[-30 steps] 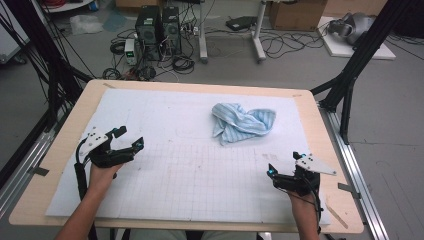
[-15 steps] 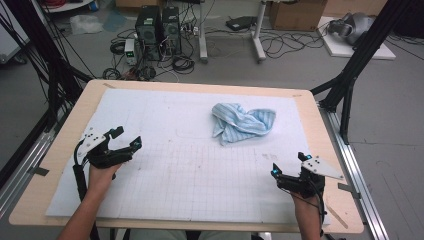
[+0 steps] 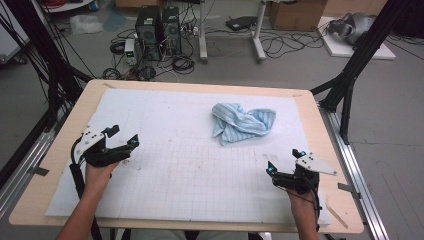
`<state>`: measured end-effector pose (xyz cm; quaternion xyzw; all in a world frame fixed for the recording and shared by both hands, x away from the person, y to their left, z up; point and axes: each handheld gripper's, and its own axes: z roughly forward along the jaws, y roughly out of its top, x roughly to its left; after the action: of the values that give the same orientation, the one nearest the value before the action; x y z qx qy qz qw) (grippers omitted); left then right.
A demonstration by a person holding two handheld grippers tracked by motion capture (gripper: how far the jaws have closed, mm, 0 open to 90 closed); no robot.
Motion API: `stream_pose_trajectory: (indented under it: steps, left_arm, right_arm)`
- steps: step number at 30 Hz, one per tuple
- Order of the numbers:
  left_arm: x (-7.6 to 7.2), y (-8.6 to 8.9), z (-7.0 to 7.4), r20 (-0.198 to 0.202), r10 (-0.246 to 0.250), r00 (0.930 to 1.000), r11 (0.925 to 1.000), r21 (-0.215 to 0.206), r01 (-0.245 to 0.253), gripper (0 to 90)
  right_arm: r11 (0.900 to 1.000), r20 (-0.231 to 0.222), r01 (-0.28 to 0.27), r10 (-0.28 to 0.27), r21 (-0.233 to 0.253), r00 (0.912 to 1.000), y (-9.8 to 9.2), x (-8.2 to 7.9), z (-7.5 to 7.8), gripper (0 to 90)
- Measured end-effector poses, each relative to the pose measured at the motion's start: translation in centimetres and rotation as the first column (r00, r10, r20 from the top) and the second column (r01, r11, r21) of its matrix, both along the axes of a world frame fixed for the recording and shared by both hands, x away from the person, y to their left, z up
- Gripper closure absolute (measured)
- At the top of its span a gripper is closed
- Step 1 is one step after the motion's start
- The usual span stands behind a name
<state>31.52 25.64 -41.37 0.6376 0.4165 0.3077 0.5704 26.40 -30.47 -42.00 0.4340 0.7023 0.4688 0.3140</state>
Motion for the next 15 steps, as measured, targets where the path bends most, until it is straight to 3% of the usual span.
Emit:
stream_pose_trajectory:
  steps: [8,10,15]
  left_arm:
    - [-0.33,1.12,-0.32,0.031,-0.004,0.9995,0.9995,-0.032,0.005,17.8]
    - [-0.08,1.07,-0.48,0.013,-0.014,0.9998,0.9994,-0.033,0.015,17.8]
    - [-0.18,0.39,-0.39,0.028,-0.032,0.9991,0.9991,-0.029,0.033,17.9]
  right_arm:
    - [1.000,-0.001,0.011,-0.011,0.014,0.9999,-0.24,0.41,-0.07,3.6]
    - [1.000,-0.012,0.012,-0.012,-0.002,0.9999,-0.17,0.29,-0.06,3.5]
    - [1.000,-0.008,0.024,-0.024,-0.015,0.9997,-0.19,0.01,0.09,3.5]
